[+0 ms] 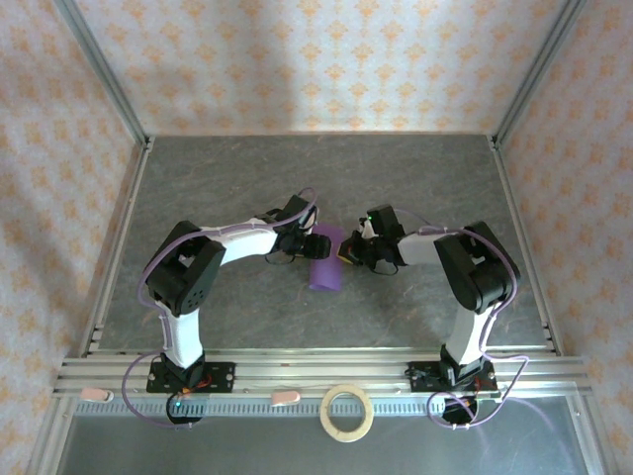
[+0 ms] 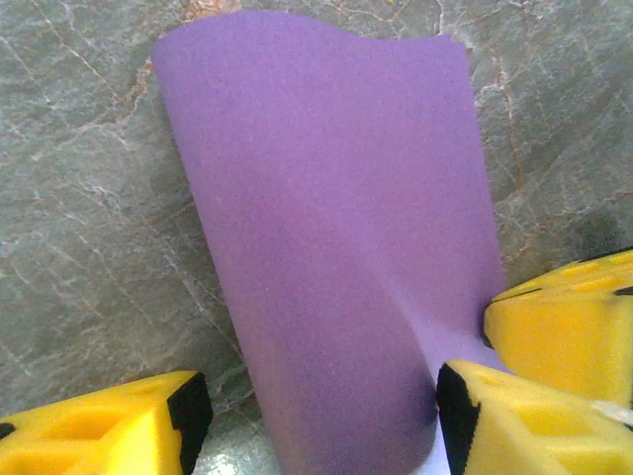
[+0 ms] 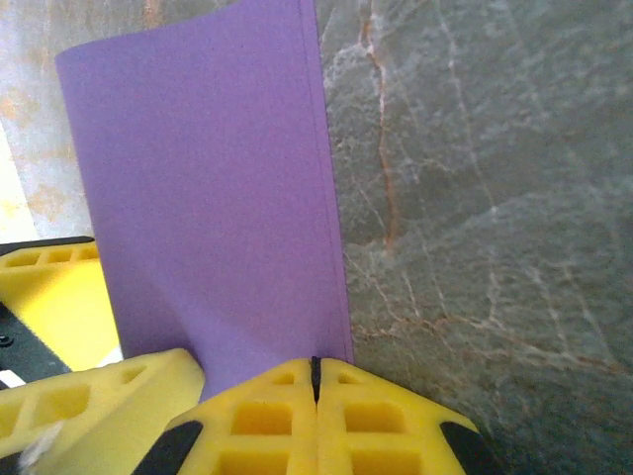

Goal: Fold a paper plane with a square sheet of paper (pick it up from the middle)

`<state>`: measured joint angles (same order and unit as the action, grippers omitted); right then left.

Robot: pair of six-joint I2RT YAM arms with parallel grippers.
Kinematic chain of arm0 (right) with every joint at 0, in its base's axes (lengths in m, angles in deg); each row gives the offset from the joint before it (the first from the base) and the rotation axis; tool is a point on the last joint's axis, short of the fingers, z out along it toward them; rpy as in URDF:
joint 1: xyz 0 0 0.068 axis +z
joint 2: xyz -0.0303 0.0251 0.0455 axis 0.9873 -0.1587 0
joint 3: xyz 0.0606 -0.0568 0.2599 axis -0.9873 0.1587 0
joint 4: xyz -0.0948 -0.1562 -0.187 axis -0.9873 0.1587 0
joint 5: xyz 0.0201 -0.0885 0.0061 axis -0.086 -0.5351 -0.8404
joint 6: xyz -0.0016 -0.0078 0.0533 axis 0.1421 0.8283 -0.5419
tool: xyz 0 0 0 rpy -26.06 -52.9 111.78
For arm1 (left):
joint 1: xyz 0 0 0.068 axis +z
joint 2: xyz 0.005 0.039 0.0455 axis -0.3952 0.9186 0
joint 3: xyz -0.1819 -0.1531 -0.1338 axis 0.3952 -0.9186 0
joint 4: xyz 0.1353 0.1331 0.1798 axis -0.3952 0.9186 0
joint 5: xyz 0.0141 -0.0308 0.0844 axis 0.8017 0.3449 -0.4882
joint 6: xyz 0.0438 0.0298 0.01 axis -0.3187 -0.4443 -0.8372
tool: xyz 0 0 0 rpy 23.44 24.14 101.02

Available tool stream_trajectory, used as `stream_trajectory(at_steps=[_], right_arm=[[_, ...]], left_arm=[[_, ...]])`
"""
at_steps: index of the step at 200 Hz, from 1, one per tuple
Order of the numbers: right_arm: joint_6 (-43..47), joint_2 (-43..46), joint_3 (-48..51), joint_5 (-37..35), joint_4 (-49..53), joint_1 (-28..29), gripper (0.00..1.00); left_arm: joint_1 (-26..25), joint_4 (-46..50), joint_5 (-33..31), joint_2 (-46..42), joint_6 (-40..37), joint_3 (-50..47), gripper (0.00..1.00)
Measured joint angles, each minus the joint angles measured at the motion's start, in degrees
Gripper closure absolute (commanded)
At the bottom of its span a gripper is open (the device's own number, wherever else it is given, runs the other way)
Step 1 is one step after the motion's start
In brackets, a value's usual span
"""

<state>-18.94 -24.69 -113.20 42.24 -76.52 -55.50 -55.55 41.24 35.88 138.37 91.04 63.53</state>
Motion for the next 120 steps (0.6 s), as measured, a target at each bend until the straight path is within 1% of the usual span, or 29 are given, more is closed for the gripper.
stream_trajectory(at_steps=[20,64,120], right_arm=[[1.31,-0.04,-1.11,-0.72,2.01,0.17,1.0],[2.78,-0.39,-3.61,-2.64,5.77,0.35,1.0],[1.46,-0.39,-2.95,-2.29,4.57,0.35,1.0]], left_arm=[[0.39,-2.12,1.36,-1.7,2.12,-1.92,0.3],[2.99,-9.51,6.71,-8.66,9.53,-8.41,0.33],[3.13,-13.73,9.86,-9.11,13.53,-10.78,0.35]])
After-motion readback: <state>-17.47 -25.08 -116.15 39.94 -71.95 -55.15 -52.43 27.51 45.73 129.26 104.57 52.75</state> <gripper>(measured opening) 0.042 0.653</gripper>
